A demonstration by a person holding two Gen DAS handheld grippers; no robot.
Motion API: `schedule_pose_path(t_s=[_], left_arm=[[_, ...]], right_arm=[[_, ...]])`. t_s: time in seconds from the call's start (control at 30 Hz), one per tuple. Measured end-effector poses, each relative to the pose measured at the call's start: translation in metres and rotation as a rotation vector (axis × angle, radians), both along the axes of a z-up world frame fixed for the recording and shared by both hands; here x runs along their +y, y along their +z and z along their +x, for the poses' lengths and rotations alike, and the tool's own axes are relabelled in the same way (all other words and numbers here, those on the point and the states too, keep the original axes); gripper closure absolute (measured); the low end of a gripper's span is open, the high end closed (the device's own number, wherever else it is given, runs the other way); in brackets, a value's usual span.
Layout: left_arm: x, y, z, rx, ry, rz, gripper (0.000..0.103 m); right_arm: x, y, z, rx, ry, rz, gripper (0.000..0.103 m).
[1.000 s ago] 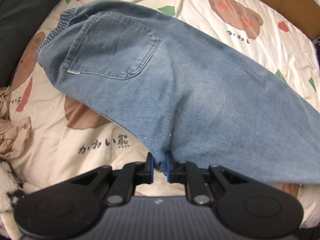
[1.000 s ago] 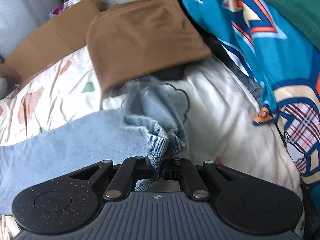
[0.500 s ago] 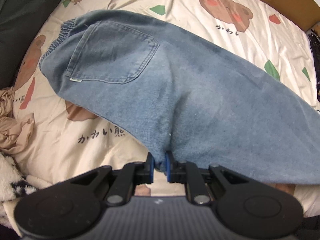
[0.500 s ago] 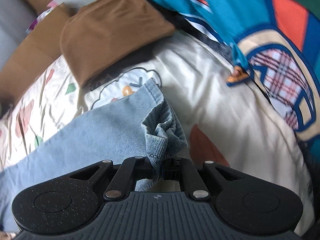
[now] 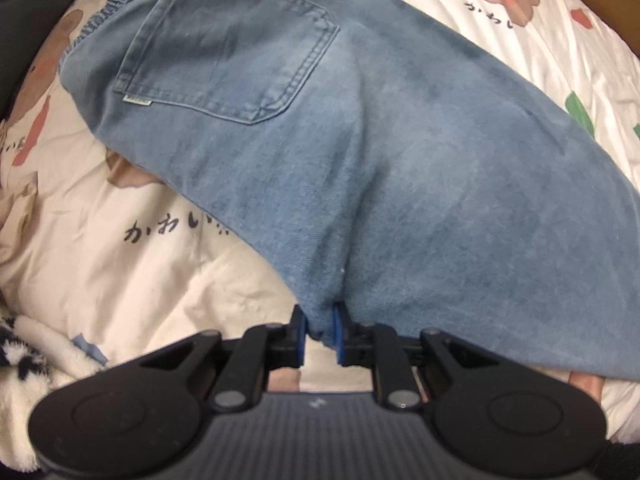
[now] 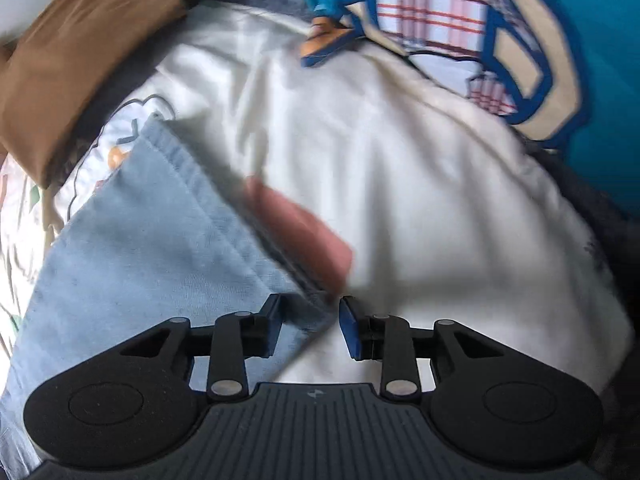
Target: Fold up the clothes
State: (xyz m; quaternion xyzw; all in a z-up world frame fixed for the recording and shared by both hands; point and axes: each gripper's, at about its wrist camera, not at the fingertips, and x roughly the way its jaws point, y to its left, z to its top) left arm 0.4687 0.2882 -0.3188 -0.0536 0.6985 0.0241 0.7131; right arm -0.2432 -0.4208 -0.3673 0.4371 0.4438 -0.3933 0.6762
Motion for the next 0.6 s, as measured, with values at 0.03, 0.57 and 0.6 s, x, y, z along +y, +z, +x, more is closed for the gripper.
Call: schedule_pose_path(t_s=[0.03,0.57,0.6], left_arm=[[0.005,0.002,0.005,-0.004,0.008,-0.006,0.086],[0.06,0.054,0.095,-0.188,0.031,0.092,0.081],[0.057,0.052,0.09,-0.202,0.042,0.101,0.08]], right_arm=[[0.0,0.002,-0.002,0.011,0.001,-0.007,0.066],[-0.024,0.037,0.059,-0.011,0.249,-0.216,0.066],[-0.026,0.035,0.065,-0.007,0.264,-0.224,0.065]])
